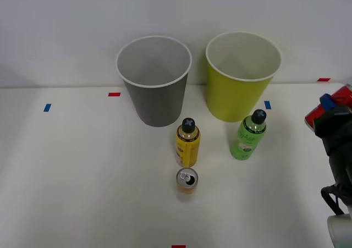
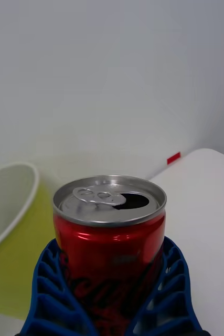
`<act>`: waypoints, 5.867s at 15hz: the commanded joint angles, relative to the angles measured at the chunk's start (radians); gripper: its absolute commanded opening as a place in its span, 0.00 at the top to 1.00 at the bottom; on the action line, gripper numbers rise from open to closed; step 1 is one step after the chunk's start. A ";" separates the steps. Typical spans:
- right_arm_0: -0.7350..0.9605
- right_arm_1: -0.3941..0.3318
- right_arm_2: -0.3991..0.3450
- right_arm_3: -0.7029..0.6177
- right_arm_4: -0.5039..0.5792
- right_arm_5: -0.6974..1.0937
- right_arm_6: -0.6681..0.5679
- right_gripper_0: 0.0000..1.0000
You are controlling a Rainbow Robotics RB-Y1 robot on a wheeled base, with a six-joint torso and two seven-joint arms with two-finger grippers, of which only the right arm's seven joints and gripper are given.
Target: Put cans in the gray bin, plastic bottles in the light green bin
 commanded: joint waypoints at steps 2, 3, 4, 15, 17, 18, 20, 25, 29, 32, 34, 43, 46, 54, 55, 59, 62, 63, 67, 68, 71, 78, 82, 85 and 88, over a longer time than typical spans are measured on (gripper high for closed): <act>-0.040 0.012 0.003 0.017 -0.060 -0.242 0.021 1.00; -0.063 0.013 0.006 0.050 -0.083 -0.336 0.031 1.00; -0.091 0.015 0.012 0.100 -0.083 -0.446 0.037 1.00; -0.494 0.021 0.306 0.188 -0.089 -0.341 0.037 1.00; -0.579 0.024 0.345 0.225 -0.088 -0.285 0.031 1.00; -0.632 0.029 0.355 0.286 -0.089 -0.295 0.028 1.00; -0.727 0.070 0.357 0.432 -0.088 -0.351 0.024 1.00; -0.921 0.153 0.368 0.743 -0.039 -0.443 0.034 1.00; -1.005 0.144 0.421 0.870 -0.014 -0.469 0.034 1.00; -1.034 0.128 0.455 0.926 -0.005 -0.495 0.033 1.00; -1.063 0.111 0.489 0.964 -0.005 -0.495 0.025 1.00; -1.063 0.110 0.490 0.965 -0.004 -0.514 -0.015 0.37; -1.063 0.113 0.489 0.965 -0.002 -0.526 -0.038 0.16; -1.063 0.113 0.486 0.964 0.067 -0.535 -0.094 0.12; -1.063 0.107 0.480 0.947 0.075 -0.535 -0.102 0.12; -1.002 0.030 0.429 0.791 0.015 -0.532 -0.183 0.12; -0.847 -0.004 0.372 0.668 0.012 -0.532 -0.190 0.12; -0.800 -0.007 0.352 0.639 0.026 -0.534 -0.190 0.12; -0.612 -0.014 0.253 0.487 0.050 -0.532 -0.191 0.12; -0.579 -0.005 0.225 0.456 0.050 -0.532 -0.194 0.12; -0.453 0.024 0.151 0.372 0.050 -0.532 -0.190 0.12; -0.183 0.113 0.006 0.330 0.098 -0.626 -0.163 0.12; -0.100 0.128 -0.054 0.326 0.062 -0.632 -0.170 0.12; -0.008 0.165 -0.109 0.320 -0.065 -0.698 -0.125 0.12; 0.096 0.165 -0.140 0.320 -0.201 -0.776 0.123 0.12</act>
